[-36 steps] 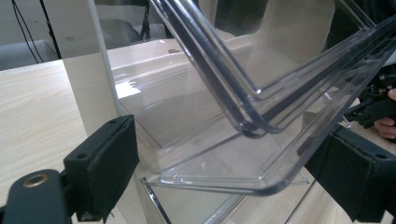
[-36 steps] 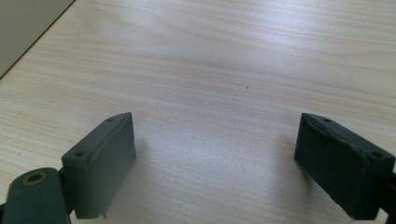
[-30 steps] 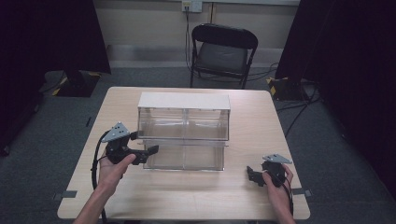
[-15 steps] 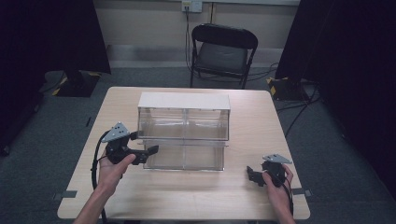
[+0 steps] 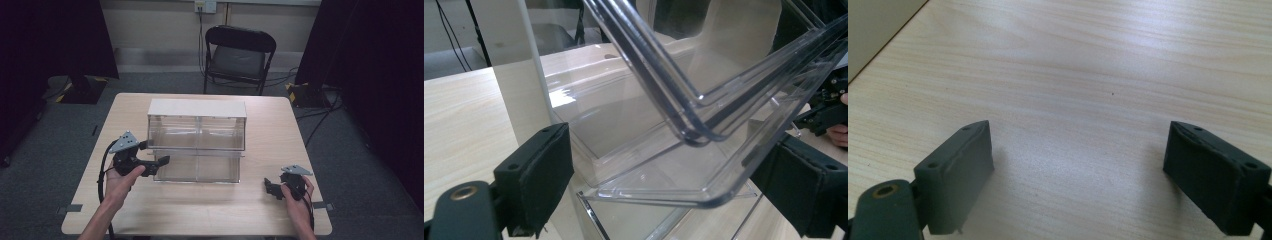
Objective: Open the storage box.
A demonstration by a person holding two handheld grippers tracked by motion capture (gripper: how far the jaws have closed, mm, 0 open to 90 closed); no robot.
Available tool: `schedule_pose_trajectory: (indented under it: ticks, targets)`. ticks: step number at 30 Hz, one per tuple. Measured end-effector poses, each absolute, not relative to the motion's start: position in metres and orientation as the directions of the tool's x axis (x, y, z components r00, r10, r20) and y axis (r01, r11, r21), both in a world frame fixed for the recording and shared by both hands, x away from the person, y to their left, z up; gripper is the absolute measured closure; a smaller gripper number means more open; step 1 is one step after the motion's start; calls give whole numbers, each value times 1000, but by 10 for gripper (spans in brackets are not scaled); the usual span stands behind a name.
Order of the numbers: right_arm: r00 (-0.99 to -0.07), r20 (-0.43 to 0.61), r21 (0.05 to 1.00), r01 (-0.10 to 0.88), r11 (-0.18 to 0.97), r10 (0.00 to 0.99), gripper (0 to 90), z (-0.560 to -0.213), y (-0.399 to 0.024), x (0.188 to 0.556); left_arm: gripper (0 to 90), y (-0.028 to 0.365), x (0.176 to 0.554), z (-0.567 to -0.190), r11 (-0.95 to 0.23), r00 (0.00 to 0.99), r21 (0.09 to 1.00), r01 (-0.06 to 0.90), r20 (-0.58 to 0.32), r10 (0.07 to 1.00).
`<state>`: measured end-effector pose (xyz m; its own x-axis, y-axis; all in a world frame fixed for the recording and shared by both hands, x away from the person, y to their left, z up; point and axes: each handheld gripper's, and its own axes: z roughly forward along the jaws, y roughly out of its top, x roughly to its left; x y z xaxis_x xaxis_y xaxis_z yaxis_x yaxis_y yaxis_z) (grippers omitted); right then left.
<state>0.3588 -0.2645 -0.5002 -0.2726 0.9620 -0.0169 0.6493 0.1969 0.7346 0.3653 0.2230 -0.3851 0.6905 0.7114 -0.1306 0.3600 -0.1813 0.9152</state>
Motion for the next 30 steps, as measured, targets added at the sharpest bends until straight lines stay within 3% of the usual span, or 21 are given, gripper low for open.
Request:
schedule_pose_trajectory:
  ticks: [30]
  targets:
    - [-275, -16, 735, 649, 198, 961, 111, -500, -265, 359, 120, 222, 365, -385, -180, 685, 913, 366, -133, 716]
